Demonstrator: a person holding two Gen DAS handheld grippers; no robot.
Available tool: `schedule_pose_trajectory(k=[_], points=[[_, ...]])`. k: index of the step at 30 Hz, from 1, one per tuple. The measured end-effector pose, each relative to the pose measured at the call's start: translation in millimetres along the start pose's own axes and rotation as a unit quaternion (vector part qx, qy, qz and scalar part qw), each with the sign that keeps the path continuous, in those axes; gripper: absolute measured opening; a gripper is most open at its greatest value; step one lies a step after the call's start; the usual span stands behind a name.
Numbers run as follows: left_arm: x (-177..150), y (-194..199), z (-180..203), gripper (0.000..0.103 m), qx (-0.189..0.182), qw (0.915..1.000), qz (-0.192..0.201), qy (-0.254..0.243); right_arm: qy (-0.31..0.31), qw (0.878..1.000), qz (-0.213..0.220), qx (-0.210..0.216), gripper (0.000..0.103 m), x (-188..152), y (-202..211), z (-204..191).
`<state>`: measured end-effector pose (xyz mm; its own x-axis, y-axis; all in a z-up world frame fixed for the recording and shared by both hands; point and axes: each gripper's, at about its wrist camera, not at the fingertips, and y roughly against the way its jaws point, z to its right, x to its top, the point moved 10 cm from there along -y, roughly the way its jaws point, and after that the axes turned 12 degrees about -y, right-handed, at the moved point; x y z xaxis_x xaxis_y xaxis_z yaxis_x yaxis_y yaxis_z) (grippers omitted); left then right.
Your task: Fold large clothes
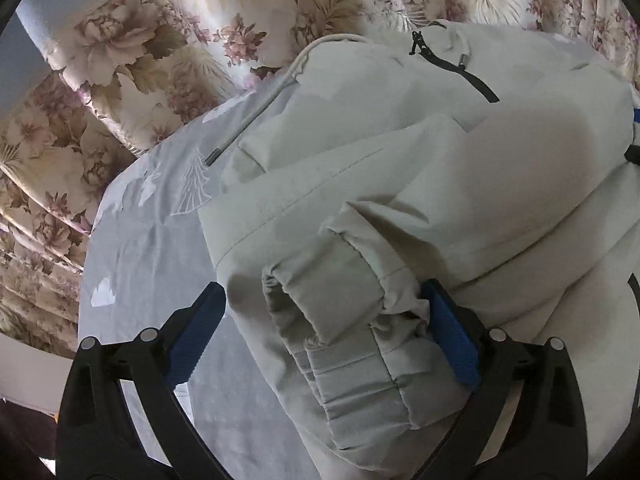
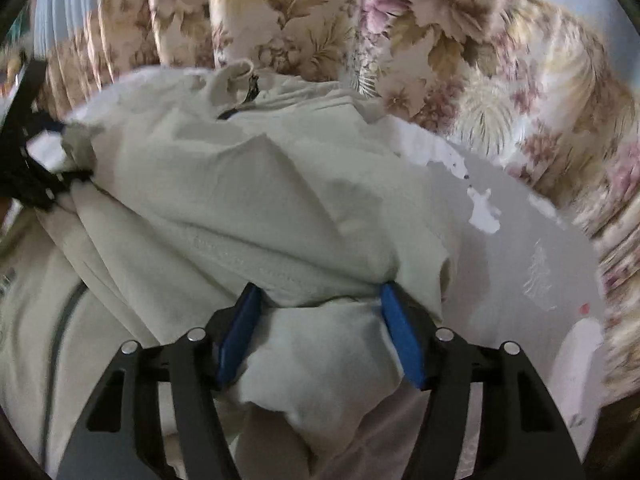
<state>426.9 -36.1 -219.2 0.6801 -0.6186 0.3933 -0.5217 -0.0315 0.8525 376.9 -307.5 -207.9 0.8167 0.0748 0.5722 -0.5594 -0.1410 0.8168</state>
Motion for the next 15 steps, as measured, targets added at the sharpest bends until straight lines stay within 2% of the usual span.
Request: schedule_pose_trajectory(k=[2,6,8,11,14,15], points=[[-3,8,-4,0.098,0.001,1.0,-0.001,-0.002,-0.012,1.0,-0.001,0.018,0.062,5,15,-1],[0,41,-21,0.098,0.053,0.998,0.027,-0.024,-0.048,0.995,0.057,0.068,0.064,37,60,-7],[10,49,-26,0.1,0.051,0.9979,0.039,-0.014,-0.067,0.993,0.062,0.081,0.064,51,59,-13],[20,40,-27,0.1,0.038,0.9986,0.036,0.006,-0.062,0.996,0.044,0.038,0.064,58,29,-16],[15,16,-27,0.1,0.035,0.9991,0.012,0.019,-0.06,0.998,0.006,0.003,0.064,48,-11,-8],[11,6,-28,0.1,0.022,0.9994,0.003,0.027,-0.058,0.998,0.003,-0.002,0.063,46,-16,-5]])
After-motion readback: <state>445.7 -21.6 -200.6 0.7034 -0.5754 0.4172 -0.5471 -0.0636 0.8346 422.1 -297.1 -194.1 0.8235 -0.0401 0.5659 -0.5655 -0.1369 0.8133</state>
